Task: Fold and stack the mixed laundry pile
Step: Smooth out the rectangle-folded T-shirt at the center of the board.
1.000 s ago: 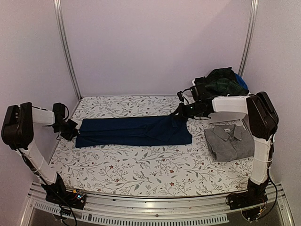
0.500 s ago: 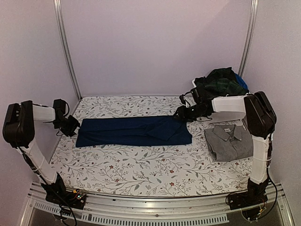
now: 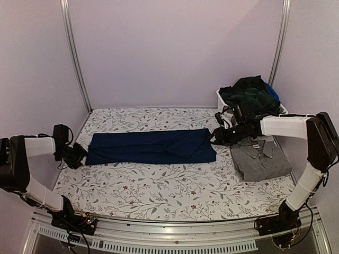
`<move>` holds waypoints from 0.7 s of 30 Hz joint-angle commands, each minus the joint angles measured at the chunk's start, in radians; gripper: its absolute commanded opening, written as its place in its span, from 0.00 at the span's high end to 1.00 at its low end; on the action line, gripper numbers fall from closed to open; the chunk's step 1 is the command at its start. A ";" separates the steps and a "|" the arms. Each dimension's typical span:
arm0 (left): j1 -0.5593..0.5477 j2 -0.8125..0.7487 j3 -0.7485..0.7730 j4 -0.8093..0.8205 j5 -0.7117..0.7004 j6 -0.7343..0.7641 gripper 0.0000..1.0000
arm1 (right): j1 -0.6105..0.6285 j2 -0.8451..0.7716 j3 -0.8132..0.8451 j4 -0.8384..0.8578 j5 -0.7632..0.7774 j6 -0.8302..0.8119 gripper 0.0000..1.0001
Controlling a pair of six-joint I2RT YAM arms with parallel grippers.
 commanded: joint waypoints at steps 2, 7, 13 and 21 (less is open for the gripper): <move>0.005 0.028 -0.056 0.016 0.016 -0.028 0.47 | -0.001 0.022 -0.101 0.026 0.003 0.004 0.53; 0.006 0.061 -0.055 0.001 -0.004 -0.052 0.46 | -0.001 0.067 -0.131 0.056 0.013 0.010 0.55; 0.006 0.068 -0.055 -0.005 -0.018 -0.049 0.45 | -0.001 0.117 -0.100 0.075 0.048 -0.009 0.55; 0.006 0.099 -0.051 0.023 -0.004 -0.030 0.55 | -0.001 0.183 -0.048 0.054 0.030 -0.032 0.62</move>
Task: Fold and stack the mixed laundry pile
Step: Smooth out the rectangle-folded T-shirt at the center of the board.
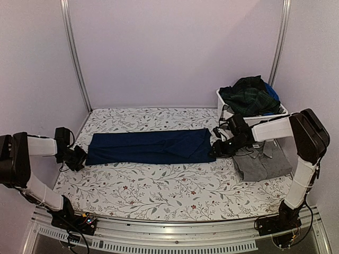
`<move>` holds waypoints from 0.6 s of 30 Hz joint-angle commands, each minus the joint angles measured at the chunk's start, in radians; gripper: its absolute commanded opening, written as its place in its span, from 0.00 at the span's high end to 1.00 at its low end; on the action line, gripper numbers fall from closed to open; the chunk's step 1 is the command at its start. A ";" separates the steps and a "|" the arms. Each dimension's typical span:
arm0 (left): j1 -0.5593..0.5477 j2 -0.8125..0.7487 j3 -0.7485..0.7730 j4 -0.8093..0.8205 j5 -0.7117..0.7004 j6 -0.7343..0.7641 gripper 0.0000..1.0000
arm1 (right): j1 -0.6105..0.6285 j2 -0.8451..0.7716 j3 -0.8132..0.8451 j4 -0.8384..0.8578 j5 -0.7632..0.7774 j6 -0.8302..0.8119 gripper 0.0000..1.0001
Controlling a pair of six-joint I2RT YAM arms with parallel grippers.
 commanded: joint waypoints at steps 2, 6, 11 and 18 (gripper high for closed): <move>0.005 0.056 -0.014 -0.003 0.002 0.016 0.64 | -0.001 0.050 0.031 0.003 0.001 -0.026 0.64; 0.005 0.085 0.000 0.016 0.017 0.017 0.82 | -0.001 0.065 0.027 0.000 0.001 -0.031 0.72; 0.013 0.086 0.021 -0.010 0.001 0.021 1.00 | -0.001 0.051 0.026 -0.030 0.046 -0.043 0.88; 0.026 -0.019 0.051 -0.123 -0.088 0.049 1.00 | -0.011 -0.008 0.017 -0.077 0.126 -0.061 1.00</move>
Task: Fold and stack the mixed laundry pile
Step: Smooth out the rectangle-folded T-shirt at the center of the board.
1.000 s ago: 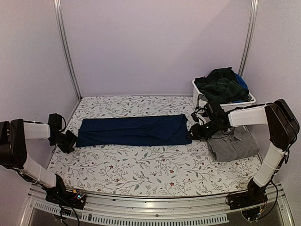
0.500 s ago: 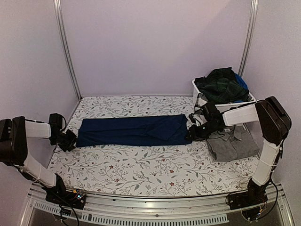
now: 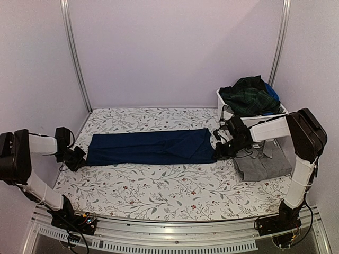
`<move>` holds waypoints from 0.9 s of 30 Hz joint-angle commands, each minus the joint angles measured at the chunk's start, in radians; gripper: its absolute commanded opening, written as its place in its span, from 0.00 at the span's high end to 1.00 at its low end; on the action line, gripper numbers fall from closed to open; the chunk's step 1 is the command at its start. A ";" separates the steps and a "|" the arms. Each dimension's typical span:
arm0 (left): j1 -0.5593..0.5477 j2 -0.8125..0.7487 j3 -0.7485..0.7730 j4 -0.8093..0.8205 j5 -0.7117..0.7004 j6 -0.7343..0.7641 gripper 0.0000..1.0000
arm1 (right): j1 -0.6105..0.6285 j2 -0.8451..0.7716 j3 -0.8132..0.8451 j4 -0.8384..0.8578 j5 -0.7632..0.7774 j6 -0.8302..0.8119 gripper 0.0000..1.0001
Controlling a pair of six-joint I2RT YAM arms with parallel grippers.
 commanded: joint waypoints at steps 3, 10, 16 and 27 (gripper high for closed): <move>0.013 -0.098 0.012 -0.139 -0.113 0.037 1.00 | -0.014 -0.074 -0.012 -0.069 0.093 -0.022 1.00; 0.011 -0.090 -0.033 -0.164 -0.117 0.043 1.00 | -0.014 -0.112 -0.052 -0.104 0.089 -0.022 1.00; -0.002 -0.140 -0.043 -0.207 -0.156 0.011 1.00 | -0.014 -0.155 -0.088 -0.129 0.095 -0.019 1.00; -0.123 -0.452 -0.017 0.003 0.014 0.167 0.35 | -0.013 -0.251 -0.009 -0.128 -0.001 -0.001 0.54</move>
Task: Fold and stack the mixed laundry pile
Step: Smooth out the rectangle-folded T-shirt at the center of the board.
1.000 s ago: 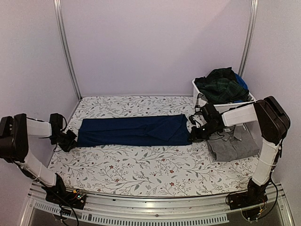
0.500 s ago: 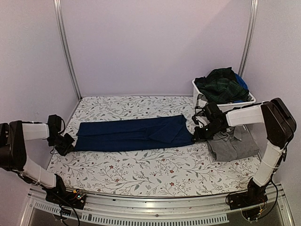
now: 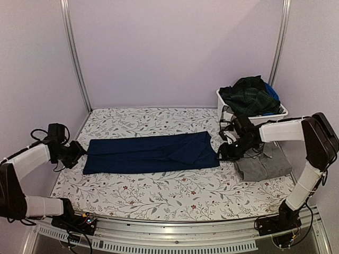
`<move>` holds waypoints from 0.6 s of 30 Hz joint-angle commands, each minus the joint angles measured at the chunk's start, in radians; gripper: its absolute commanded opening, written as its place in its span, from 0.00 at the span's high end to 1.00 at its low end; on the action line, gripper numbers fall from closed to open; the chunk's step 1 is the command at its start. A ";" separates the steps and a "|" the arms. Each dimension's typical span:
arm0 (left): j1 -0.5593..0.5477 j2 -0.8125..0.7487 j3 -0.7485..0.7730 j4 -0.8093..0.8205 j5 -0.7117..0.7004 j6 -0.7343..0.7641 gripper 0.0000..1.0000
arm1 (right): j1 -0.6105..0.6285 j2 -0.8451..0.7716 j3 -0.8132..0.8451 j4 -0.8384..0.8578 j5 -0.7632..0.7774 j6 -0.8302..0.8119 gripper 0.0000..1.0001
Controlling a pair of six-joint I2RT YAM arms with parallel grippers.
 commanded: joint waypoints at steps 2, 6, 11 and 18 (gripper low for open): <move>-0.134 -0.165 0.065 0.213 0.122 0.119 0.32 | -0.005 -0.134 0.094 0.011 -0.076 0.008 0.55; -0.354 -0.054 0.132 0.361 0.203 0.204 0.32 | 0.008 -0.103 0.132 0.056 -0.196 0.031 0.56; -0.675 0.117 0.264 0.517 0.137 0.426 0.37 | 0.051 -0.045 0.124 0.084 -0.196 0.056 0.59; -0.953 0.538 0.614 0.439 0.075 0.655 0.48 | 0.050 0.013 0.011 0.212 -0.161 0.120 0.65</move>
